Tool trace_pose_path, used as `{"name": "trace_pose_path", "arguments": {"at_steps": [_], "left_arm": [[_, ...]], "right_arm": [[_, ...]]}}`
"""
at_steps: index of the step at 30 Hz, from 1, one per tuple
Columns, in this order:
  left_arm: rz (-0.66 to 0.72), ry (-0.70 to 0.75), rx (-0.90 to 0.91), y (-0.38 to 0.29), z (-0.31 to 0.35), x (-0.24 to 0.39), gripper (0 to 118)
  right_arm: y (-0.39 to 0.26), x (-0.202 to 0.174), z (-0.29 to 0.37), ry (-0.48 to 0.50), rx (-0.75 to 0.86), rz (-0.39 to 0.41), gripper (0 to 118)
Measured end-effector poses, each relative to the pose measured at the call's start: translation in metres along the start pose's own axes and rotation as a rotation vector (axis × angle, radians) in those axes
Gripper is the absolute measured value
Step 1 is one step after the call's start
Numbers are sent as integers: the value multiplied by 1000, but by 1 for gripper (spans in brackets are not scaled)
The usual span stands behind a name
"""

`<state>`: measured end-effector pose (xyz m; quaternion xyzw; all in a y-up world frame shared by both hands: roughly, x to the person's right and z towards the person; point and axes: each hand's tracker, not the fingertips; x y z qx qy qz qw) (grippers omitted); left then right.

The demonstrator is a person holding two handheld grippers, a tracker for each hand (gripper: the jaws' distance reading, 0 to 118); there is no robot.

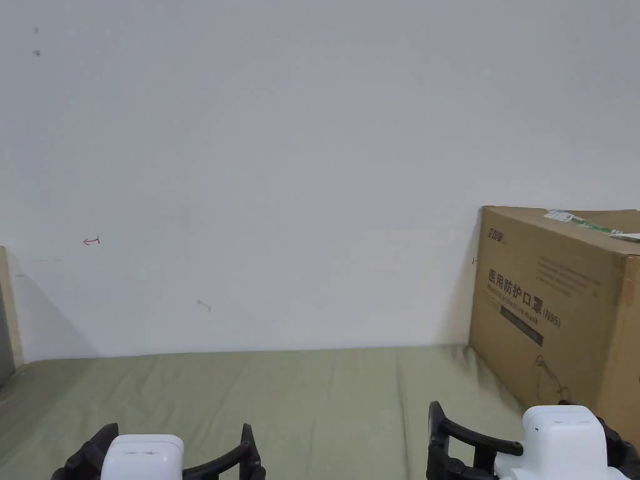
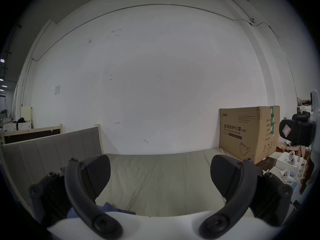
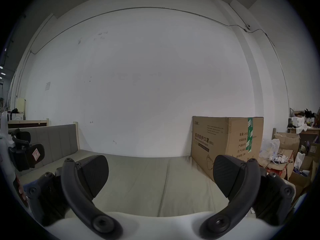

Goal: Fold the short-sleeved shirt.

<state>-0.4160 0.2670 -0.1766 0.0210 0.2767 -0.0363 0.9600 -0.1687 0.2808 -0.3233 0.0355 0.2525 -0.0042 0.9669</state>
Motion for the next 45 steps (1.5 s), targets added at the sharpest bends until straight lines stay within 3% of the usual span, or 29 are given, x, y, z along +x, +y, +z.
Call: {"name": "trace_pose_path", "arguments": {"at_steps": [14,17,24,45], "left_arm": [[1,-24,-1,-7,-28,2,116],[-8,28,19,-9,-33,5,116],[-9,7,19,-9,-38,8,116],[0,21,-16,-6,-30,6,115]], "right_arm": [[-15,7,-23,-37,2,6,118],[-19,5,-32,-59,-14,13,118],[-25,9,-32,-73,5,-21,118],[-26,8,-25,-28,-31,-24,118]]}}
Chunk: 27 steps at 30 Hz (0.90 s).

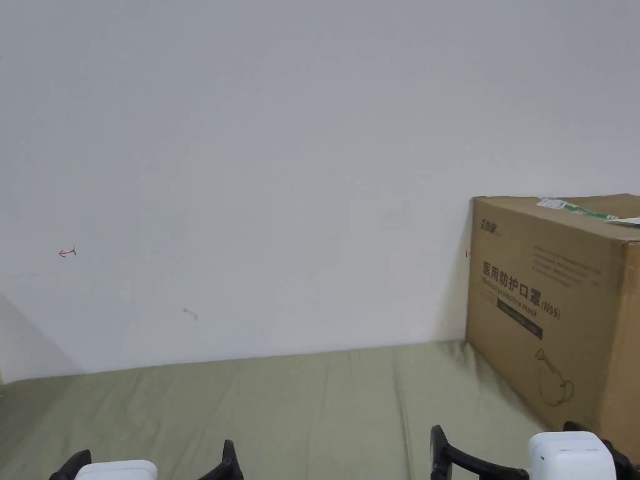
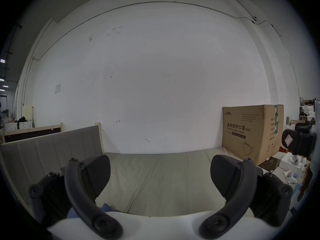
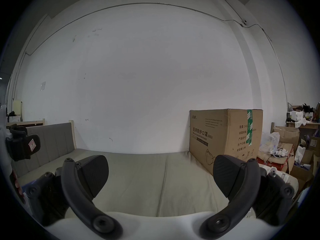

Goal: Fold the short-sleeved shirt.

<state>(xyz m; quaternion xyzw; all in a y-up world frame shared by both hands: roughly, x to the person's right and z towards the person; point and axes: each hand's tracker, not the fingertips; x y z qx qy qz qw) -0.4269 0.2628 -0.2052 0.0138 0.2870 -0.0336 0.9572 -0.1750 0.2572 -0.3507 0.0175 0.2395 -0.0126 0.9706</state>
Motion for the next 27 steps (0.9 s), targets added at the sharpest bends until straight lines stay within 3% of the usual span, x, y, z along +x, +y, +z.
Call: {"name": "trace_pose_path", "arguments": {"at_steps": [19,27], "left_arm": [[-31,-54,-15,-2,6,10,115],[-28,-52,-43,-4,8,8,115]], "right_arm": [[-5,-3,6,-17,-16,39,118],[-6,-4,13,24,-12,39,117]]}}
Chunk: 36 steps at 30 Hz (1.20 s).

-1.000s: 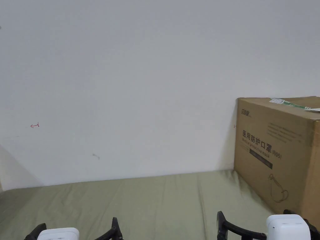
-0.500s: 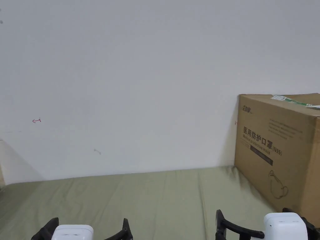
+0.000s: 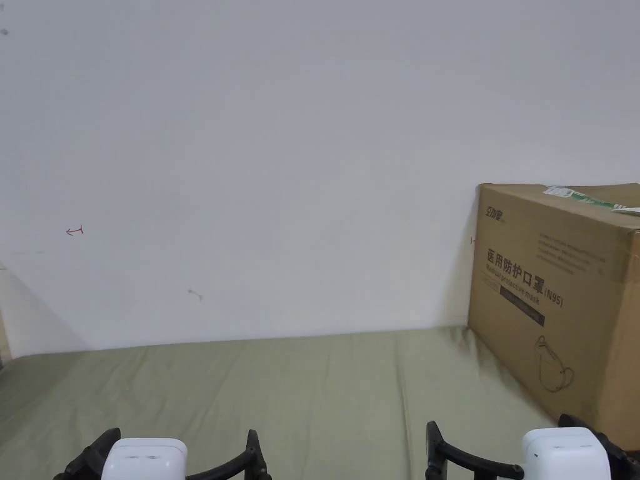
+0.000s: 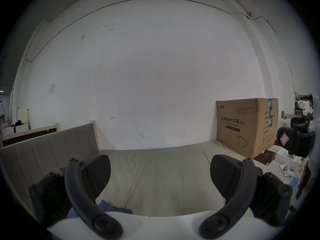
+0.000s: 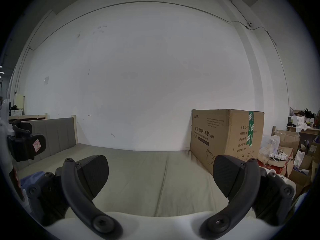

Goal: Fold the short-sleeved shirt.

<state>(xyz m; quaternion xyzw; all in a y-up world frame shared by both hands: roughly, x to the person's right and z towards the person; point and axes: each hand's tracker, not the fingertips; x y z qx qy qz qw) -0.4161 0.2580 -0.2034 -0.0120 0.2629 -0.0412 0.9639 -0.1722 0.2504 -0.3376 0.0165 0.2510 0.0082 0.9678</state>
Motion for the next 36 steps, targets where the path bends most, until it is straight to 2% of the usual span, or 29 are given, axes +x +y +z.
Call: {"name": "trace_pose_path", "arguments": {"at_steps": [2,3,4,5,6,7,8,10,12,14,15,17,25,30,33,36], "left_arm": [[5,-3,0,0,1,-1,114],[6,-4,-1,0,2,-1,110],[6,-4,-1,0,2,-1,101],[4,-5,-1,0,2,-1,79],[1,-12,3,0,4,-1,55],[0,-22,14,1,7,-2,28],[3,-14,13,2,9,-2,1],[10,10,-26,6,10,-2,1],[23,14,-60,4,6,-6,0],[39,80,-80,-1,4,-11,0],[63,60,-91,-2,2,-15,0],[126,37,-126,-4,1,-22,0],[151,65,-190,-10,14,-42,0],[96,255,-181,-9,72,-110,0],[92,435,-191,-9,123,-167,0],[58,617,-211,-10,172,-209,0]], "right_arm": [[0,0,0,-12,0,11,117],[-1,0,0,-16,-3,11,116],[-1,0,0,-16,-7,7,112],[-2,1,0,-15,-13,1,91],[-2,2,0,-10,-19,-9,54],[-3,3,0,-3,-22,-19,8],[-3,3,1,-1,-22,-20,0],[-4,1,2,-7,-20,2,0],[-3,0,0,-56,-80,37,0],[-4,7,2,19,-85,-49,0],[-4,11,3,34,-94,-70,0],[-3,13,7,20,-89,-62,0],[0,12,16,27,-86,-75,0],[-5,-38,6,153,-139,-73,0],[-5,-88,3,296,-161,-116,0],[-2,-142,8,449,-160,-121,0]]}}
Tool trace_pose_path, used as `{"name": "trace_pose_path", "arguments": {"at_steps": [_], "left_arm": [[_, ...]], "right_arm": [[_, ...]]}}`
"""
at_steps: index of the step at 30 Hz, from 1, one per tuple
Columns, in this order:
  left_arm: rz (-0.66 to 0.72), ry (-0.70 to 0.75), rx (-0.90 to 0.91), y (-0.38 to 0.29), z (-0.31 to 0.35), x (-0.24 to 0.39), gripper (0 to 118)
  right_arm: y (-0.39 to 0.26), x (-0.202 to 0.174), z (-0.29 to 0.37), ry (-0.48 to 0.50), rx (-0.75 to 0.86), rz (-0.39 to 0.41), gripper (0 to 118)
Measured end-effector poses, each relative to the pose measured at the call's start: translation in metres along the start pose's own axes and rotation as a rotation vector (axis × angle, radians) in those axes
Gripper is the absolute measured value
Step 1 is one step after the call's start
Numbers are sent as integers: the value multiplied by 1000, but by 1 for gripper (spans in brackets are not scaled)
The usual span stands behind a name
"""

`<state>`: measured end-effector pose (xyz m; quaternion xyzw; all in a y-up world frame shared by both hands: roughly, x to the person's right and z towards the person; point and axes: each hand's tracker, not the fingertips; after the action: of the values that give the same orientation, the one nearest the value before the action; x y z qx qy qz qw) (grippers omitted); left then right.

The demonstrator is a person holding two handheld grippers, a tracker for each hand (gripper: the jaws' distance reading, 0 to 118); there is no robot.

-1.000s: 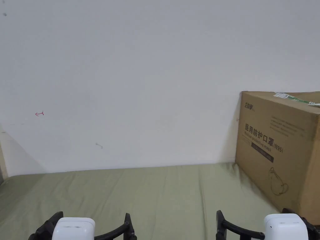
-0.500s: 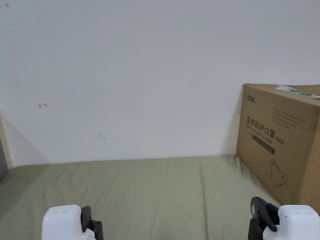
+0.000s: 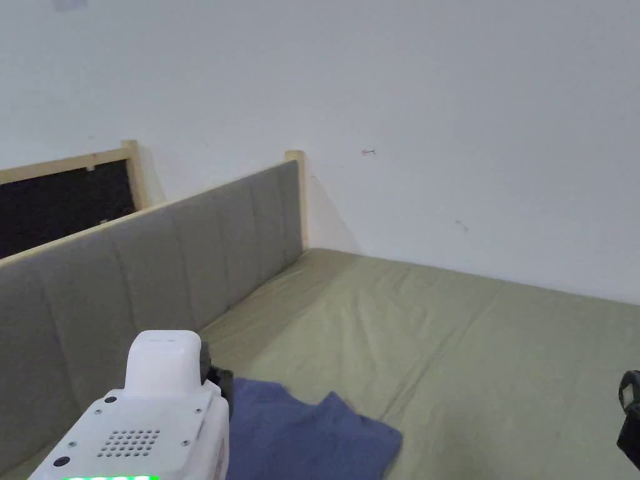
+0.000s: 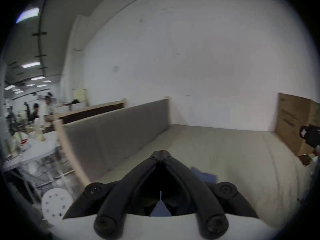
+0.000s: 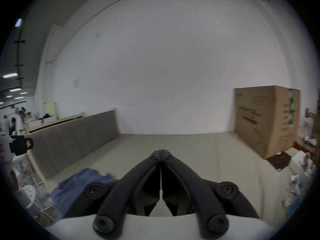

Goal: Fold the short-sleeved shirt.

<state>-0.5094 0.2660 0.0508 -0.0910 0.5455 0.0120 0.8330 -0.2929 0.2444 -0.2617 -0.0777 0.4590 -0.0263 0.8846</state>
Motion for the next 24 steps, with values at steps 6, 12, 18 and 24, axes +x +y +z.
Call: {"name": "trace_pose_path", "arguments": {"at_steps": [6,12,18,24], "left_arm": [[82,86,21,-13,27,-54,0],[54,-54,-158,-7,-20,-40,0],[266,-337,-816,-67,-172,-22,29],[142,-189,-1051,-143,-263,-5,100]], "right_arm": [[2,-56,-12,120,-16,33,0],[-10,-38,-4,102,-65,65,0],[-23,3,-3,-13,-136,70,0],[-31,34,0,-72,-158,15,0]]}}
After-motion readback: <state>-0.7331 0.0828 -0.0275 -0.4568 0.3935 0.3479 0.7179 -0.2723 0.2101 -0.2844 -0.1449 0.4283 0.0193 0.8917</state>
